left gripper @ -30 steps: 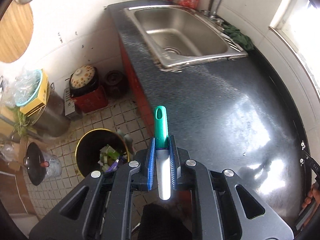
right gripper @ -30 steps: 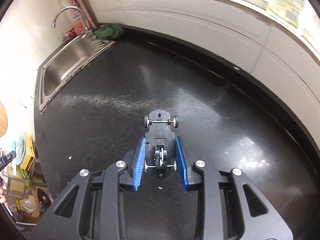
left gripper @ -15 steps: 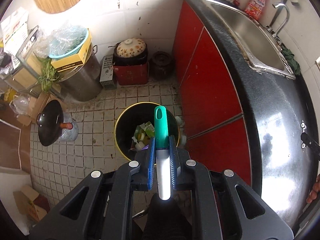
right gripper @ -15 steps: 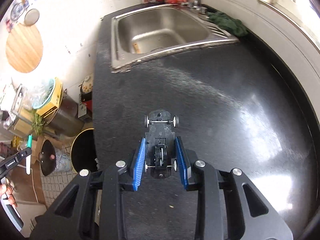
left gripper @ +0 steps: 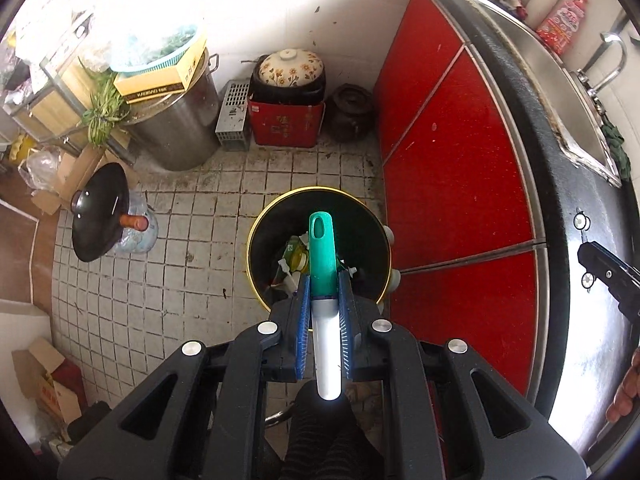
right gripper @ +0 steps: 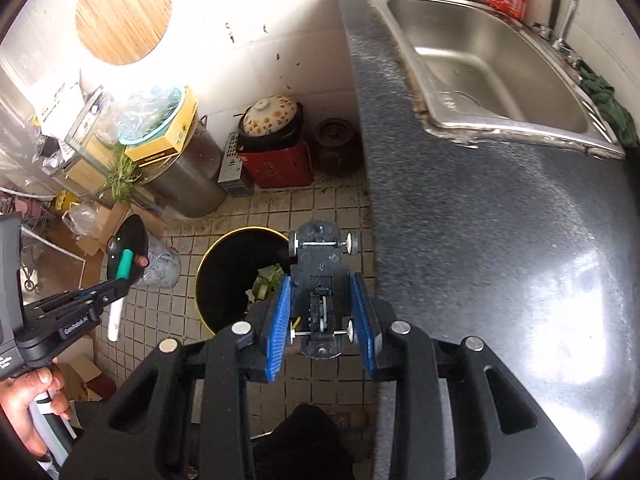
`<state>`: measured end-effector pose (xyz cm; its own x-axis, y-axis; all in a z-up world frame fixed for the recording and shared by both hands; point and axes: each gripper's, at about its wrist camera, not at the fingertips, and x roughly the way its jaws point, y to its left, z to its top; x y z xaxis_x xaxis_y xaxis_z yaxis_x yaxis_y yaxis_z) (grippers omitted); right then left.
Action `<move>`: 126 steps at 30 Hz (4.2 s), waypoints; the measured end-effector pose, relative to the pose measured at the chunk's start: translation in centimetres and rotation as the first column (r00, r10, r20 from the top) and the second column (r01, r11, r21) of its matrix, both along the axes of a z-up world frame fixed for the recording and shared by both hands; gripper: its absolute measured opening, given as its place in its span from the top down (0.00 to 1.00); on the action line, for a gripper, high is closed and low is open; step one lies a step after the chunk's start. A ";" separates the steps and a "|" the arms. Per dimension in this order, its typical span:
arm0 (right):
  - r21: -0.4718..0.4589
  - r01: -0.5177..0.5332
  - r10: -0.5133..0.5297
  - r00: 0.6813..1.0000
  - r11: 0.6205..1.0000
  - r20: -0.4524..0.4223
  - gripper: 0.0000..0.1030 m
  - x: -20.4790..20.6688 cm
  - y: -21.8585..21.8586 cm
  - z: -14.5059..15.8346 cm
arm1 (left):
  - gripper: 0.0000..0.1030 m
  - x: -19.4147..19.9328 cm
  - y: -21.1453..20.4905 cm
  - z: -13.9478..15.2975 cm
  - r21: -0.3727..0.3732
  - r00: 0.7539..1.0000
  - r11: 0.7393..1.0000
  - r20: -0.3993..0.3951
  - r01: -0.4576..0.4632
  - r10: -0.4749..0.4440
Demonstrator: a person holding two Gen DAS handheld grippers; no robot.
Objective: Collect trash
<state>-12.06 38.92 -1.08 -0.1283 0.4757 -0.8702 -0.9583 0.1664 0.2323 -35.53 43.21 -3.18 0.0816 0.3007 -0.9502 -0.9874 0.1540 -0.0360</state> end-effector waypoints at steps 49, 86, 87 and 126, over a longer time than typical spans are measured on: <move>-0.141 0.990 -0.997 -0.005 -0.016 0.077 0.07 12.8 -64.5 -4.0 | 0.06 43.1 -42.4 0.8 0.038 0.016 0.015 -0.047 0.999 -0.999; -0.302 0.938 -0.985 -0.162 -0.171 0.054 0.07 7.7 -71.9 -11.9 | 0.06 42.5 -51.5 -7.0 -0.091 -0.125 -0.115 -0.112 0.989 -0.986; -0.304 0.937 -0.985 -0.161 -0.170 0.054 0.07 7.6 -71.8 -12.0 | 0.06 42.5 -51.3 -7.1 -0.092 -0.118 -0.108 -0.113 0.990 -0.987; -0.310 0.935 -0.985 -0.158 -0.173 0.073 0.05 7.3 -71.7 -12.7 | 0.06 42.1 -50.8 -8.8 -0.103 -0.081 -0.069 -0.116 0.992 -0.990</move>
